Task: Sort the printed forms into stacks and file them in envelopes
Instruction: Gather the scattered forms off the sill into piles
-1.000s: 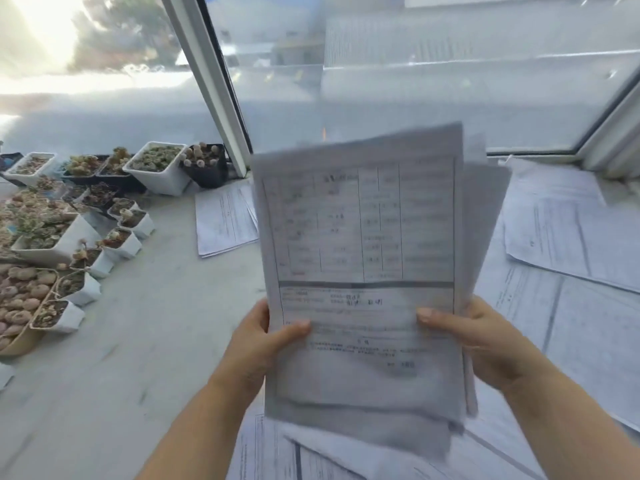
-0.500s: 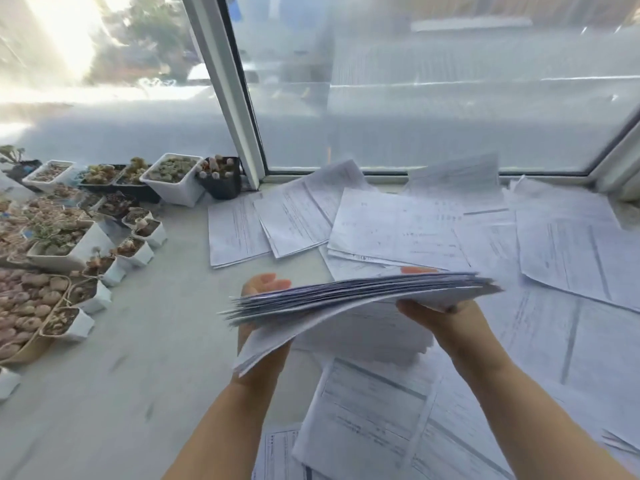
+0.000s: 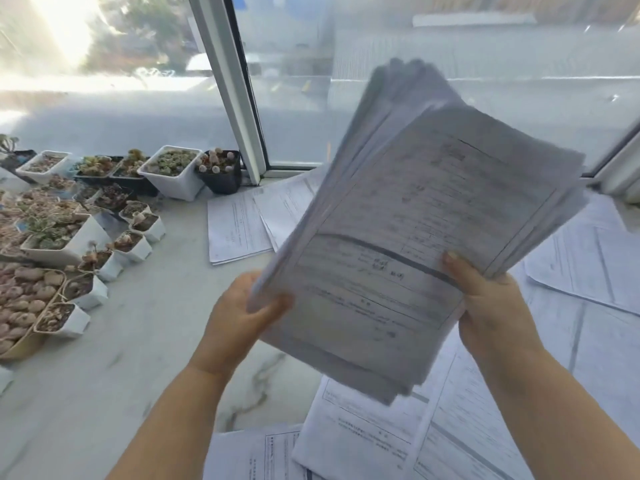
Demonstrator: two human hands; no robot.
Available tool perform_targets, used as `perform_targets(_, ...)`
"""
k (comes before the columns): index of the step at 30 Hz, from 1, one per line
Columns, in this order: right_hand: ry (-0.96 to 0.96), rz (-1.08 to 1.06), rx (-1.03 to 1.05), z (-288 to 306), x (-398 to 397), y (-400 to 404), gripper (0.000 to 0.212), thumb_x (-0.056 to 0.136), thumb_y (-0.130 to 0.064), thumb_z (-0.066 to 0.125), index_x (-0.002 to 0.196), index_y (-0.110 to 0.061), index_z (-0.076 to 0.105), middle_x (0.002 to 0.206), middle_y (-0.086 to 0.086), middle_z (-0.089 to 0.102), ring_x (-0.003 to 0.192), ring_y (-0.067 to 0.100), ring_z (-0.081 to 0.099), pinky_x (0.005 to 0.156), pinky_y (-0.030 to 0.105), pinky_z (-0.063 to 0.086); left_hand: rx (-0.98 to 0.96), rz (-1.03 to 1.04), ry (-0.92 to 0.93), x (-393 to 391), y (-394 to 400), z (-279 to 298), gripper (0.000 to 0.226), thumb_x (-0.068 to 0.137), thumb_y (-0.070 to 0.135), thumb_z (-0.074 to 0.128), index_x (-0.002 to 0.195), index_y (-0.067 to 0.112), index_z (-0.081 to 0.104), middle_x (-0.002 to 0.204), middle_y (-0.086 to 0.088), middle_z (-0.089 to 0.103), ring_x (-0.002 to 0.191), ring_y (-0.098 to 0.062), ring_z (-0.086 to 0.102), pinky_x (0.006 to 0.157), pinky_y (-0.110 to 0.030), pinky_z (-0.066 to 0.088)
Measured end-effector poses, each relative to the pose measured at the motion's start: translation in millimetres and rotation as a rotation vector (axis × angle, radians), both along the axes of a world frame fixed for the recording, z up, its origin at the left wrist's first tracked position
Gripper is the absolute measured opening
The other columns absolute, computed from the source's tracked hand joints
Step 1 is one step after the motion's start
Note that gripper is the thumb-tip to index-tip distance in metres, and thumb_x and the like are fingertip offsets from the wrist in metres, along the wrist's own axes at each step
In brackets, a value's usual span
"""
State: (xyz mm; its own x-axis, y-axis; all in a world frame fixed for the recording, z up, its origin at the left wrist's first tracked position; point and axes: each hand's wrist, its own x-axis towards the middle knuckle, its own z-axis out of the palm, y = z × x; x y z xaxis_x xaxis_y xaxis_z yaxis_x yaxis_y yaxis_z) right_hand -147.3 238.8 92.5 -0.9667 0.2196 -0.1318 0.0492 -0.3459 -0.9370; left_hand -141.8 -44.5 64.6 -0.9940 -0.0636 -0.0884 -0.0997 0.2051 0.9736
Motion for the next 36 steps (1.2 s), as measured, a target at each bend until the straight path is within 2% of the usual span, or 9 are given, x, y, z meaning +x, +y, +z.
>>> perform_targets(3, -0.373, -0.089, -0.212, -26, -7, -17, 0.018, 0.093, -0.017, 0.062, 0.106, -0.009, 0.07, 0.1, 0.008, 0.075, 0.091, 0.026, 0.072, 0.085, 0.046, 0.056, 0.376, 0.116, -0.27, 21, 0, -29, 0.063, 0.07, 0.027, 0.079, 0.12, -0.004, 0.057, 0.105, -0.014, 0.07, 0.093, -0.026, 0.068, 0.084, -0.039, 0.056)
perform_targets(6, -0.67, -0.142, -0.441, -53, 0, -47, 0.023, 0.094, -0.02, 0.061, 0.108, -0.004, 0.067, 0.092, 0.016, 0.074, 0.079, 0.03, 0.072, 0.066, 0.045, 0.057, 0.721, 0.185, -0.54, 46, 21, -47, 0.048, 0.077, 0.025, 0.066, 0.121, 0.006, 0.06, 0.111, -0.015, 0.069, 0.098, -0.032, 0.068, 0.069, -0.041, 0.057)
perform_targets(10, -0.781, -0.134, -0.46, -92, 31, -62, 0.016, 0.094, -0.015, 0.06, 0.106, -0.005, 0.064, 0.088, 0.016, 0.073, 0.085, 0.033, 0.066, 0.081, 0.052, 0.052, 0.644, 0.123, -0.743, 66, 12, -64, 0.039, 0.08, 0.011, 0.064, 0.118, 0.004, 0.062, 0.106, -0.024, 0.069, 0.074, -0.038, 0.069, 0.051, -0.04, 0.054)
perform_targets(15, -0.743, 0.005, -0.556, -109, 54, 5, 0.033, 0.091, -0.023, 0.053, 0.115, -0.002, 0.062, 0.099, 0.018, 0.074, 0.089, 0.034, 0.07, 0.075, 0.046, 0.053, 0.548, 0.012, -0.857, 82, -45, -84, 0.053, 0.07, -0.011, 0.068, 0.122, -0.003, 0.056, 0.109, -0.024, 0.068, 0.091, -0.035, 0.069, 0.065, -0.037, 0.058)
perform_targets(18, -0.836, 0.268, -0.311, -110, 41, 34, 0.044, 0.072, -0.026, 0.064, 0.109, -0.003, 0.064, 0.083, 0.013, 0.073, 0.063, 0.026, 0.069, 0.051, 0.031, 0.055, 0.579, -0.032, -0.912, 82, -76, -92, 0.06, 0.068, -0.011, 0.07, 0.125, -0.002, 0.053, 0.117, -0.026, 0.064, 0.104, -0.04, 0.064, 0.076, -0.04, 0.058)
perform_targets(22, -0.868, 0.577, 0.144, -102, 1, 21, 0.026, 0.085, -0.023, 0.062, 0.11, -0.015, 0.067, 0.098, 0.006, 0.076, 0.086, 0.02, 0.073, 0.069, 0.035, 0.056, 0.599, -0.119, -0.955, 72, -91, -94, 0.074, 0.054, 0.003, 0.079, 0.124, -0.003, 0.056, 0.121, -0.027, 0.061, 0.11, -0.041, 0.061, 0.087, -0.046, 0.054)
perform_targets(25, -0.808, 0.631, 0.38, -107, -20, -4, 0.023, 0.091, -0.014, 0.063, 0.113, -0.019, 0.063, 0.104, 0.005, 0.074, 0.1, 0.025, 0.069, 0.087, 0.043, 0.055, 0.6, -0.076, -0.911, 60, -68, -93, 0.062, 0.06, 0.01, 0.079, 0.119, 0.002, 0.06, 0.114, -0.022, 0.067, 0.102, -0.037, 0.066, 0.075, -0.041, 0.058)
perform_targets(30, -0.785, 0.645, 0.41, -102, -22, -14, 0.022, 0.095, -0.008, 0.058, 0.114, -0.017, 0.062, 0.098, 0.007, 0.076, 0.085, 0.026, 0.074, 0.061, 0.035, 0.059, 0.519, 0.041, -0.819, 57, -59, -90, 0.05, 0.065, -0.002, 0.076, 0.113, -0.002, 0.062, 0.104, -0.019, 0.071, 0.092, -0.033, 0.07, 0.068, -0.035, 0.06)
perform_targets(36, -0.342, 0.548, 0.32, -72, -37, -64, 0.035, 0.082, 0.001, 0.064, 0.114, -0.014, 0.066, 0.113, 0.008, 0.072, 0.099, 0.023, 0.07, 0.079, 0.033, 0.052, 0.226, 0.187, -0.304, 52, -116, -41, 0.035, 0.054, 0.028, 0.082, 0.089, 0.023, 0.077, 0.093, -0.012, 0.074, 0.08, -0.029, 0.069, 0.068, -0.04, 0.054)
